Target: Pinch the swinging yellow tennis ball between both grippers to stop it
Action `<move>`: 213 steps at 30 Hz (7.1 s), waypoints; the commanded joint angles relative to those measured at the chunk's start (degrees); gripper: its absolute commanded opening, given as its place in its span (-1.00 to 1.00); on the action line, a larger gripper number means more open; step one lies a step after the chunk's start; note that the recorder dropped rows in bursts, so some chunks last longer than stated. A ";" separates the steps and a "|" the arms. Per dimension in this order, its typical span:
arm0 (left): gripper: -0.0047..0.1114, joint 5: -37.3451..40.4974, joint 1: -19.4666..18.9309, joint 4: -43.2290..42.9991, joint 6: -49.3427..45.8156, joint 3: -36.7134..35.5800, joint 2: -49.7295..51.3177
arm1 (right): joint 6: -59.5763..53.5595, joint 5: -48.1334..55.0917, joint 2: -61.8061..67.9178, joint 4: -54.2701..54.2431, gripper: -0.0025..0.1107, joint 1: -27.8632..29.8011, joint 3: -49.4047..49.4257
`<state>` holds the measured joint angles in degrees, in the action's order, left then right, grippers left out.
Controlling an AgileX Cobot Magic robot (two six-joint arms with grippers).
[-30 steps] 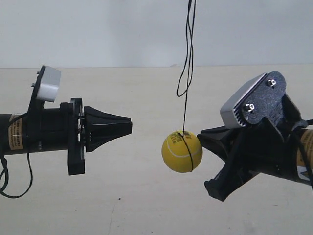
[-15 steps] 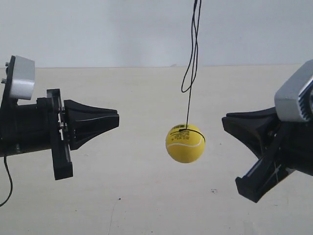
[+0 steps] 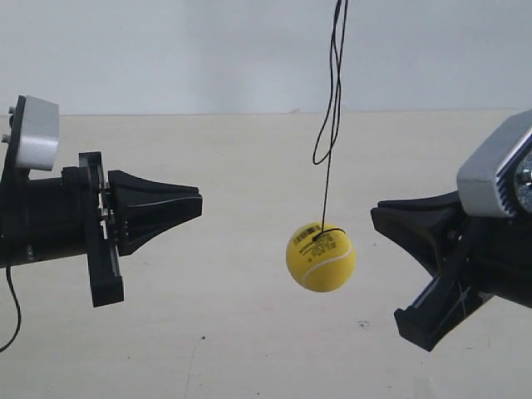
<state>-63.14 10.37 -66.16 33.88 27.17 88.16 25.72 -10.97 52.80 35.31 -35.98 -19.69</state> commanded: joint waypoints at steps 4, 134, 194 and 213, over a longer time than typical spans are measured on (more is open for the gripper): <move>-0.84 0.01 -0.13 0.87 -0.36 -0.77 -1.19 | -0.36 -0.58 -0.58 -0.20 -0.96 0.03 0.31; -0.84 80.12 -15.20 64.83 -37.67 -27.17 -88.16 | 14.40 26.18 -52.80 -5.41 -0.96 -0.05 0.20; -0.84 79.85 -15.20 64.83 -37.65 -27.17 -88.16 | -24.88 19.21 -52.80 -38.60 -0.96 35.49 5.19; -0.84 79.85 -15.20 64.83 -37.65 -27.17 -88.16 | -28.21 26.15 -52.80 -30.74 -0.96 35.49 19.69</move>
<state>16.65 -4.59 -1.25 -3.57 0.23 0.11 -2.08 11.63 0.38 2.78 -0.69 -0.25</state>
